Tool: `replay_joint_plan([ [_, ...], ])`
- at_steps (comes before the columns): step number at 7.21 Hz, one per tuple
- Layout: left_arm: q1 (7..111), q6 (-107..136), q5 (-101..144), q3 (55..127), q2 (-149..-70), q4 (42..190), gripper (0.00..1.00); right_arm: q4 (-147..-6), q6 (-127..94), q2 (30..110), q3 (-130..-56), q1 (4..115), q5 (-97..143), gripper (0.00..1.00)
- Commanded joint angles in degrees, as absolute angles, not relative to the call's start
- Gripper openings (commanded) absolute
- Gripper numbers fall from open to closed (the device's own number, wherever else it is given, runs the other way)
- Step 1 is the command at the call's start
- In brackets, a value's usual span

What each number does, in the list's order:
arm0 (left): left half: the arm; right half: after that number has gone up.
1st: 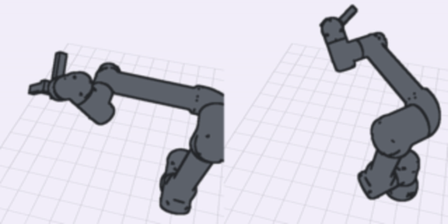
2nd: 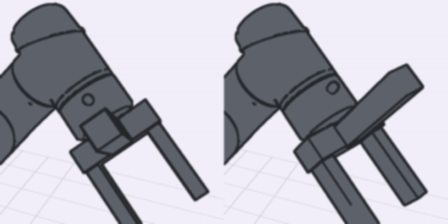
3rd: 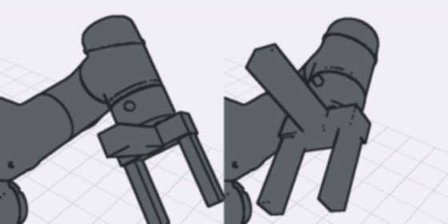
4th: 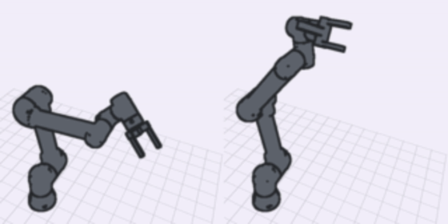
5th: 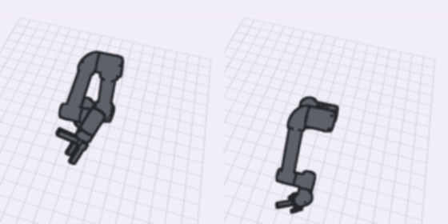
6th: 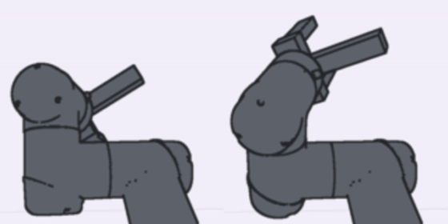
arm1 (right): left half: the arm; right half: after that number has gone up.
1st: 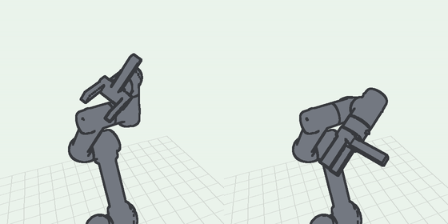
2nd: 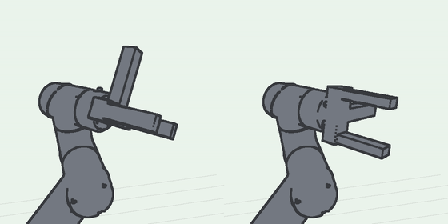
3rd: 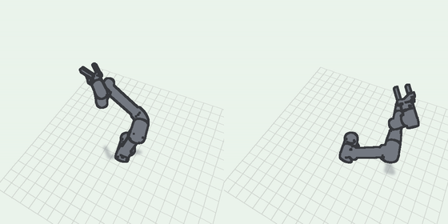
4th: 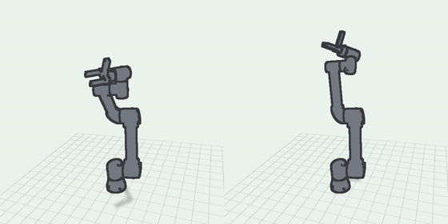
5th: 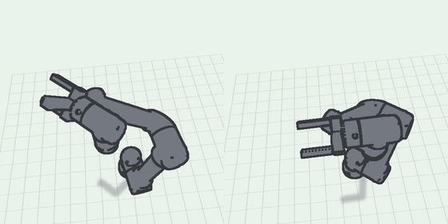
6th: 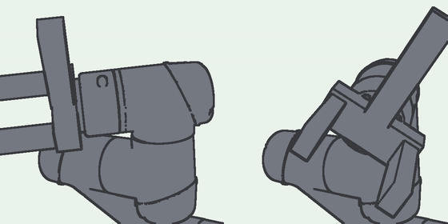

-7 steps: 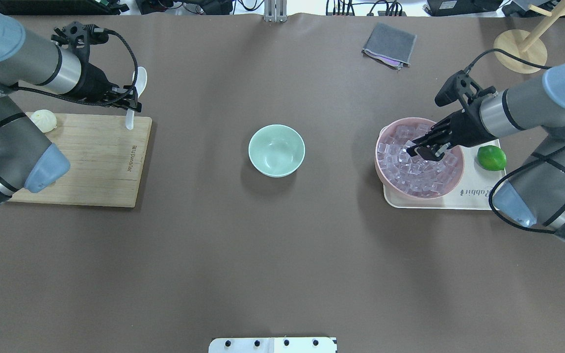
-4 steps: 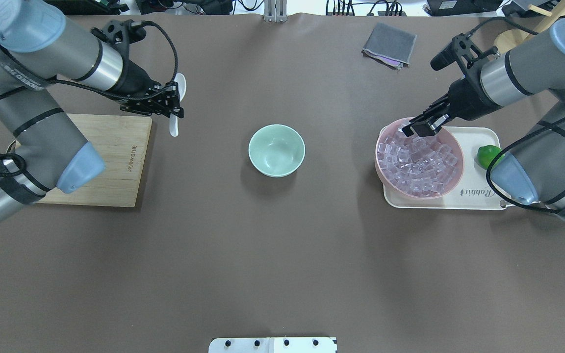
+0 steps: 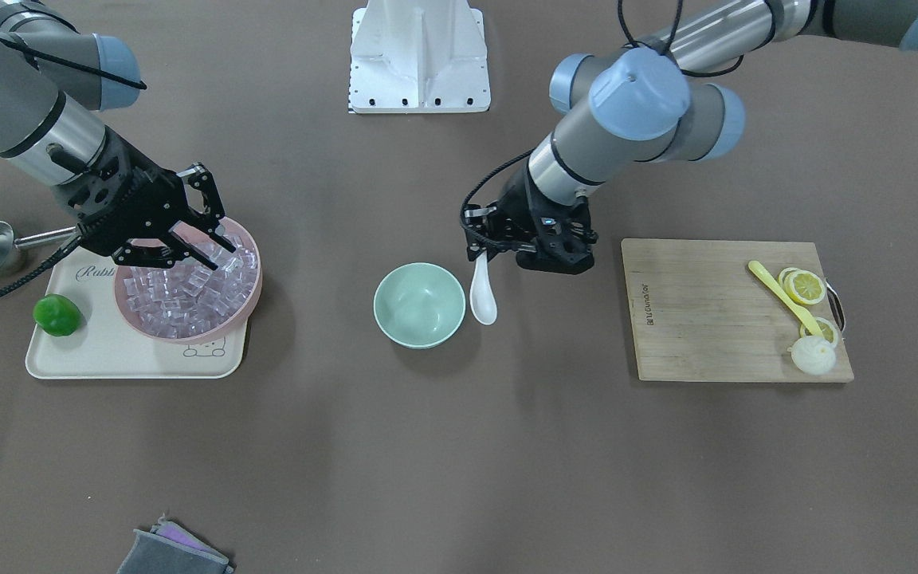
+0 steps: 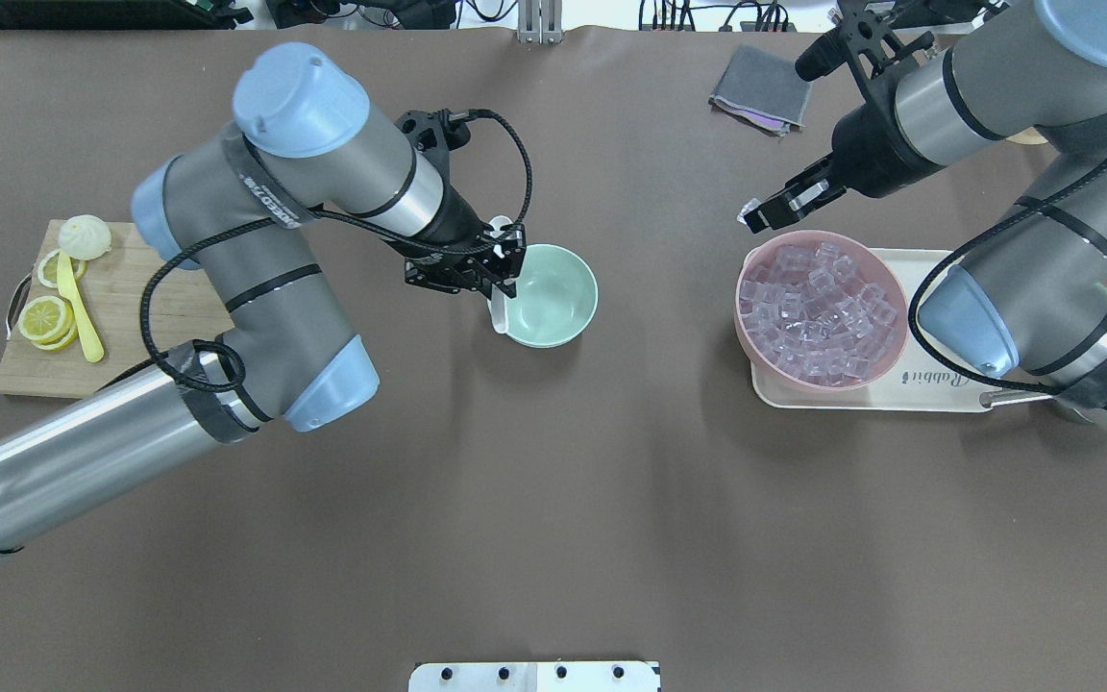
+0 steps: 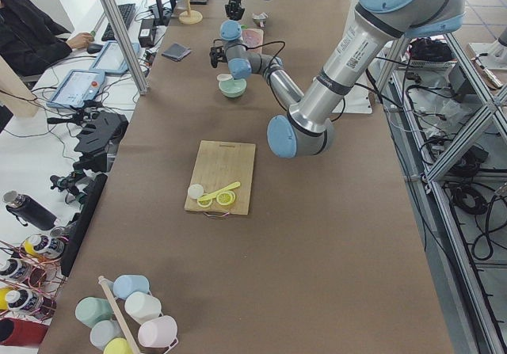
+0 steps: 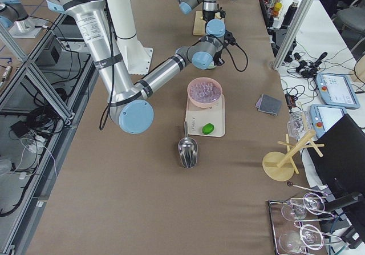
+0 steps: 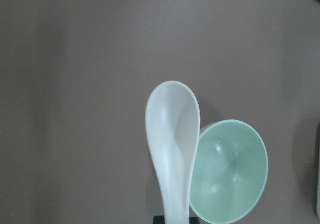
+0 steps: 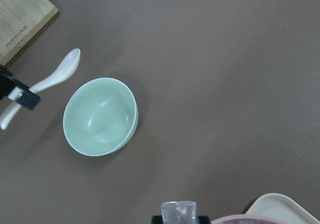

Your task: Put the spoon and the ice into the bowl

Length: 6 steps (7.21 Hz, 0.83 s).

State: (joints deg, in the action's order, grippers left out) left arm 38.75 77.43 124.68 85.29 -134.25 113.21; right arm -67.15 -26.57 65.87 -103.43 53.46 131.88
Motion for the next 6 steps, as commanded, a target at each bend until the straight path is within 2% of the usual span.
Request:
replay_joint_plan([
  [1, 36.7, 77.2, 122.3, 80.9, -137.1, 113.3, 0.03, -67.1, -28.9, 64.5, -103.6, 51.5, 129.4, 0.00],
  [2, 36.6, 77.2, 122.3, 80.9, -136.9, 113.3, 0.57, -67.1, -29.4, 63.9, -103.6, 50.9, 128.7, 0.00],
  [3, 36.6, 77.0, 121.4, 81.4, -137.0, 113.4, 0.98, -67.1, -29.4, 63.6, -103.5, 50.2, 127.9, 0.00],
  [4, 36.8, 76.9, 120.7, 82.3, -136.7, 113.4, 0.98, -67.1, -30.5, 62.8, -103.4, 48.6, 126.2, 0.00],
  [6, 45.6, 69.1, 127.4, 83.9, -132.7, 112.9, 0.98, -67.1, -35.8, 59.2, -102.8, 42.6, 118.3, 0.00],
])
